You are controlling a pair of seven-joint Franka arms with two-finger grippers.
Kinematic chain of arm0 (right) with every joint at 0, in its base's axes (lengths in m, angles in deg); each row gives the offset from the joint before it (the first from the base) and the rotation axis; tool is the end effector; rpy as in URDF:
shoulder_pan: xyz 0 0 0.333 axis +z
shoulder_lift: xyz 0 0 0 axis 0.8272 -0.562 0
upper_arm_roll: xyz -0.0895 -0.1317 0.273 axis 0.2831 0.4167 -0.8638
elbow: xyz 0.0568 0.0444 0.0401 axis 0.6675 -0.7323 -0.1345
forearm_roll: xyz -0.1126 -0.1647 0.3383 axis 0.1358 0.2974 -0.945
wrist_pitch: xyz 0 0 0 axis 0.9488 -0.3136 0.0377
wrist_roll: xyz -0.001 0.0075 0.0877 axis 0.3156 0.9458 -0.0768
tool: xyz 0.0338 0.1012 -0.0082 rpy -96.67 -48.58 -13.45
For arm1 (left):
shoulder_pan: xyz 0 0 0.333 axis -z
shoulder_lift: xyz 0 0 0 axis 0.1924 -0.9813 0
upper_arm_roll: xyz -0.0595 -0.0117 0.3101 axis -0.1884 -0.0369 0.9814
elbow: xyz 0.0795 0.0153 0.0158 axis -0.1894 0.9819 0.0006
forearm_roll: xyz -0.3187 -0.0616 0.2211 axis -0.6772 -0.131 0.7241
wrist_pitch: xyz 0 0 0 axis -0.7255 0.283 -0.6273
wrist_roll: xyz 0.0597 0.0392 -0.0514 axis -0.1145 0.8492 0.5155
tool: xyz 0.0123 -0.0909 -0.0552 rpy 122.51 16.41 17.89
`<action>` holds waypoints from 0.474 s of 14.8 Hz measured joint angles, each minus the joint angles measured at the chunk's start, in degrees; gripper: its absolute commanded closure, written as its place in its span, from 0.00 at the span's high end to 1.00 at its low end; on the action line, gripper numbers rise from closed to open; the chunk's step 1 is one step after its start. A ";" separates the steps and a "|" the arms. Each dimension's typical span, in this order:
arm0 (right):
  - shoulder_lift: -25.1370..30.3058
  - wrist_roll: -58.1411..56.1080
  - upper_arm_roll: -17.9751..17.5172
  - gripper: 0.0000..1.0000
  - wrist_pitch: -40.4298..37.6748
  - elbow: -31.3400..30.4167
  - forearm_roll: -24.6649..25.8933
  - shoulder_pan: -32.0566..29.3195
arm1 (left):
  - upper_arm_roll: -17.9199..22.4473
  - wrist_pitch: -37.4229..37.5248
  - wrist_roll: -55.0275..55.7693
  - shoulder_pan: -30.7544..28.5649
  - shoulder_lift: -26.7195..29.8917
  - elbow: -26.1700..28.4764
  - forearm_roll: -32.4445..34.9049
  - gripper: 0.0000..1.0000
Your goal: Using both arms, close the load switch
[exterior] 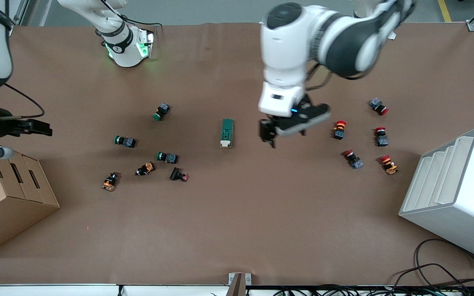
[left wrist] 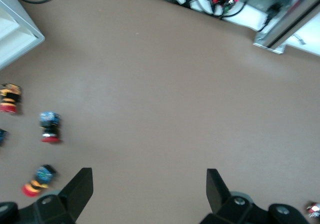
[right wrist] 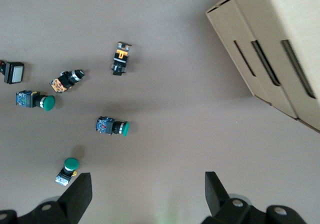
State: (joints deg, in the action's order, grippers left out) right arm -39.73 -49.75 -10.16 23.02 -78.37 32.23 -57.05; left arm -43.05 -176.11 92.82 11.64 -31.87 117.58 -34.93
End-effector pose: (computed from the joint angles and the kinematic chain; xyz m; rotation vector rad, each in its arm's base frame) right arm 0.5900 -0.0666 0.5276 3.1108 -0.0029 -0.2770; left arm 0.5482 -0.3715 0.5232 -2.9917 -0.5544 -0.4382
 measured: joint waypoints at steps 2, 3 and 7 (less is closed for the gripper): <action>0.01 -0.18 -0.02 1.00 -1.93 2.70 0.00 -0.57 | -0.21 0.43 -9.46 -5.46 1.97 -0.13 -6.56 1.00; -0.02 -0.21 -0.08 1.00 -3.27 3.95 0.00 -0.62 | 0.01 0.82 -14.01 -7.84 3.29 -0.22 -9.85 1.00; -0.70 -0.21 -0.72 1.00 -4.73 5.67 -0.01 -0.59 | 10.76 6.82 -29.51 -8.99 11.85 0.33 -24.71 1.00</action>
State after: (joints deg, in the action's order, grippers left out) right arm -40.43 -49.95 -10.88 18.29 -72.69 32.22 -57.64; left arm -32.30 -169.29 63.31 2.65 -20.02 117.91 -59.65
